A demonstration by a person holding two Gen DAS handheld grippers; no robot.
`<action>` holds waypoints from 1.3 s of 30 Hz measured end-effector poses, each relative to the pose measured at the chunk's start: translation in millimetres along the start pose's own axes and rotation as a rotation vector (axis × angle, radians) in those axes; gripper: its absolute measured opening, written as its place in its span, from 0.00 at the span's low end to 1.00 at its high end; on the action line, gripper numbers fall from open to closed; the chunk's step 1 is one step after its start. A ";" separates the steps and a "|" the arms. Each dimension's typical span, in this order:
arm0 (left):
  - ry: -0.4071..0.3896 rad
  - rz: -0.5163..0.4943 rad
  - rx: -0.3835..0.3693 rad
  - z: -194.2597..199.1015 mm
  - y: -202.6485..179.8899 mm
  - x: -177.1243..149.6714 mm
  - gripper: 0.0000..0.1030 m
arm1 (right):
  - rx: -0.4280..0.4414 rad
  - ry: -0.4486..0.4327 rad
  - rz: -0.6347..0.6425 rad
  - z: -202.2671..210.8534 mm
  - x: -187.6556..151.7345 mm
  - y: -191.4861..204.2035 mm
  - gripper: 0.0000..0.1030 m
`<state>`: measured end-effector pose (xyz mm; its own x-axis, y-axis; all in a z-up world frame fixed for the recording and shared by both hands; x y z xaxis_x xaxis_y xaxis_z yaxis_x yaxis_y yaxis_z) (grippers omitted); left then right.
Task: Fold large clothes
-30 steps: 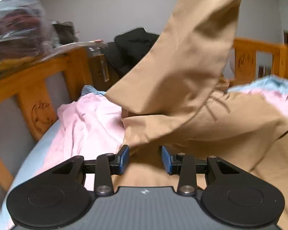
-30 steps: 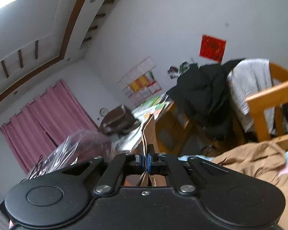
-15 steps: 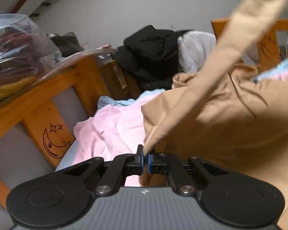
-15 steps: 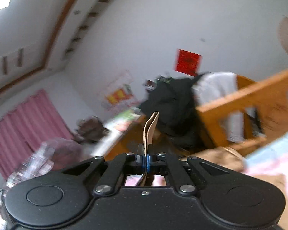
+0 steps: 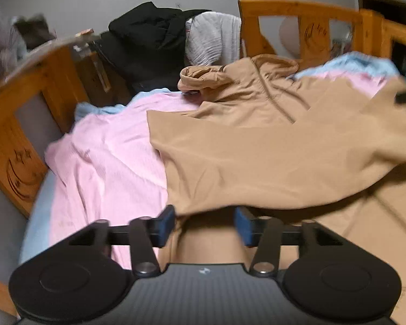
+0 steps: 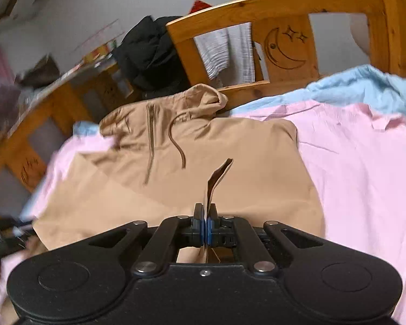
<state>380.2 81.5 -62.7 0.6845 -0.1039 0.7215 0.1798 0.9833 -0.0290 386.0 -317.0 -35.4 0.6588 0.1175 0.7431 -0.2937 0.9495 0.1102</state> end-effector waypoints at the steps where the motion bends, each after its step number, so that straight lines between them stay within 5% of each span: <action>1: 0.002 0.034 -0.030 4.1 4.1 0.8 0.64 | -0.008 -0.002 0.025 1.1 -2.5 1.8 0.01; 6: -0.025 0.298 -0.080 1.8 28.9 13.9 0.69 | -0.109 -0.018 0.177 2.1 -12.7 12.3 0.01; 10: 0.042 0.396 0.057 -38.4 40.9 14.3 0.64 | -0.194 -0.001 0.303 -12.6 -23.4 22.0 0.01; 14: 0.098 0.418 0.117 -62.4 46.6 3.7 0.63 | -0.259 -0.029 0.376 -14.8 -20.6 28.9 0.00; 21: 0.089 0.379 0.155 -57.4 42.7 4.9 0.73 | -0.273 0.118 0.361 -41.2 -42.4 12.0 0.04; 23: 0.062 0.392 0.174 -47.8 42.3 8.1 0.78 | -0.277 0.098 0.286 -32.9 -36.6 6.3 0.15; 25: -0.003 0.385 0.188 -33.1 39.7 12.4 0.85 | -0.273 0.070 0.254 -20.9 -30.2 5.7 0.40; 31: -0.125 0.274 0.057 -14.7 -6.6 33.0 0.94 | -0.192 0.084 0.330 -13.8 -34.7 29.1 0.59; 35: -0.059 0.169 -0.052 -43.8 -54.5 30.8 0.94 | -0.238 0.146 0.410 -31.1 -53.3 32.5 0.59; 39: 0.055 0.062 -0.058 -85.9 -84.7 19.3 0.92 | -0.261 0.160 0.388 -32.6 -55.4 20.7 0.59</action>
<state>438.8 -16.7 -105.7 0.7329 -0.0527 0.6783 0.1751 0.9780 -0.1132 366.0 -294.3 -95.9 0.6394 0.5008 0.5835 -0.3685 0.8656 -0.3391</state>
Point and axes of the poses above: each gripper's, at about its wrist camera, not at the fingertips, and z roughly against the way its jaws point, y to its left, x to its top, the point moved 7 cm from there along -z, roughly the way its jaws point, and after that the axes turned 13 degrees about z, right-handed, at the moved point
